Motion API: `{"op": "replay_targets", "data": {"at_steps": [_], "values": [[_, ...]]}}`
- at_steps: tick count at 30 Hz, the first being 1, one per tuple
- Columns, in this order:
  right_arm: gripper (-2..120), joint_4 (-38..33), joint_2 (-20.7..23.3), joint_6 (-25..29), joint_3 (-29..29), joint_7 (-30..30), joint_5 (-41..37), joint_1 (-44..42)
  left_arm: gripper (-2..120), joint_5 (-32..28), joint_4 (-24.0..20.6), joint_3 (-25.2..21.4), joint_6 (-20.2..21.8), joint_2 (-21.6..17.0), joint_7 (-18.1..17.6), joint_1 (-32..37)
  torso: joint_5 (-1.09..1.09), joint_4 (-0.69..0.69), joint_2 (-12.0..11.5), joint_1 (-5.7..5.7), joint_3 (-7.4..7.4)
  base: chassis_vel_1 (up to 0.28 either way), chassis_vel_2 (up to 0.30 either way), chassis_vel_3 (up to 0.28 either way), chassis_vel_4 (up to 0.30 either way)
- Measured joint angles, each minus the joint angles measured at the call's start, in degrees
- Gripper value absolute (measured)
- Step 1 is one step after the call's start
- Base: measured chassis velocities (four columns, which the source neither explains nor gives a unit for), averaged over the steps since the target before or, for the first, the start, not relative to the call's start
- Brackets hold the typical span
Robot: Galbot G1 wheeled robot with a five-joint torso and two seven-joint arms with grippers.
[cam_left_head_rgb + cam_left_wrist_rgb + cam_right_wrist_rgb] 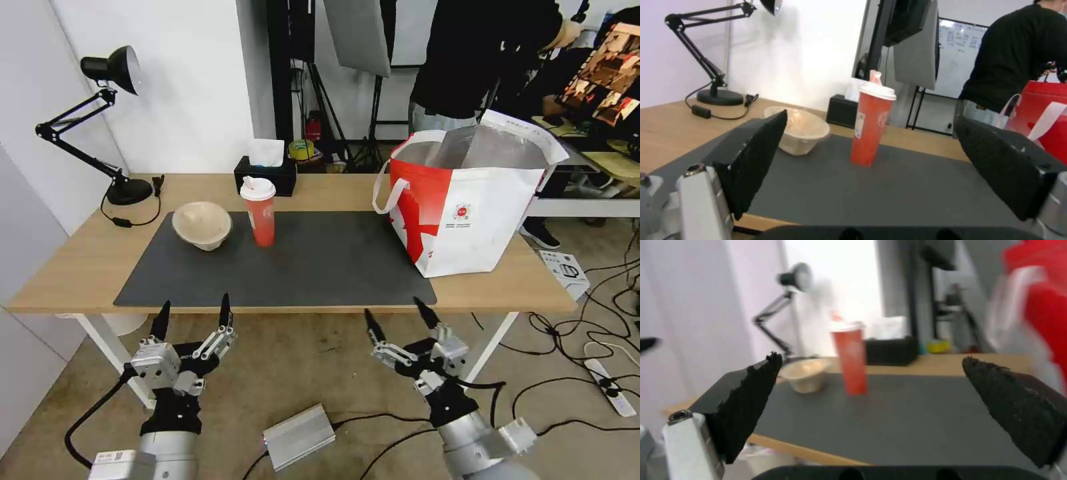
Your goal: Pick up the trash from the table and place it into the takeout bag.
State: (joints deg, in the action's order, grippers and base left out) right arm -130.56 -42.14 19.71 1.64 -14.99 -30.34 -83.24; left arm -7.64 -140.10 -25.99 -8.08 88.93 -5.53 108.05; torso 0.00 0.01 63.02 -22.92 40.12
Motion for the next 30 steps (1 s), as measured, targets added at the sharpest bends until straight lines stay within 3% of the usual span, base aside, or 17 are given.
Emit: {"op": "replay_targets", "data": {"at_steps": [7, 14, 16, 30], "values": [[100, 1.48, 2.40, -2.09, -5.76, 4.63, -5.11, 10.76, 100, 0.02, 0.22, -0.38, -0.01, -0.28, 0.02, -0.06, 0.00, -0.01, 0.00, 0.00, 0.00, 0.000, 0.000, 0.000, 0.000], [100, 2.40, 3.16, -3.46, -8.88, 5.42, -8.17, 17.42, 100, 0.04, 0.25, -0.58, -0.01, -0.23, 0.03, -0.04, 0.00, -0.01, 0.00, 0.00, 0.00, 0.000, 0.000, 0.000, 0.000], [100, 3.78, 3.38, -4.56, -12.33, 6.11, -10.88, 24.40, 100, 0.08, 0.26, -0.73, -0.01, -0.14, 0.05, -0.03, 0.00, -0.01, 0.00, 0.00, 0.00, 0.000, 0.000, 0.000, 0.000], [100, 14.79, -1.56, -5.91, -24.27, 7.31, -16.77, 43.50, 100, 0.22, 0.54, -1.19, -0.01, 0.05, 0.06, 0.03, 0.00, 0.00, -0.01, 0.00, 0.00, 0.000, 0.000, 0.000, 0.000]]}}
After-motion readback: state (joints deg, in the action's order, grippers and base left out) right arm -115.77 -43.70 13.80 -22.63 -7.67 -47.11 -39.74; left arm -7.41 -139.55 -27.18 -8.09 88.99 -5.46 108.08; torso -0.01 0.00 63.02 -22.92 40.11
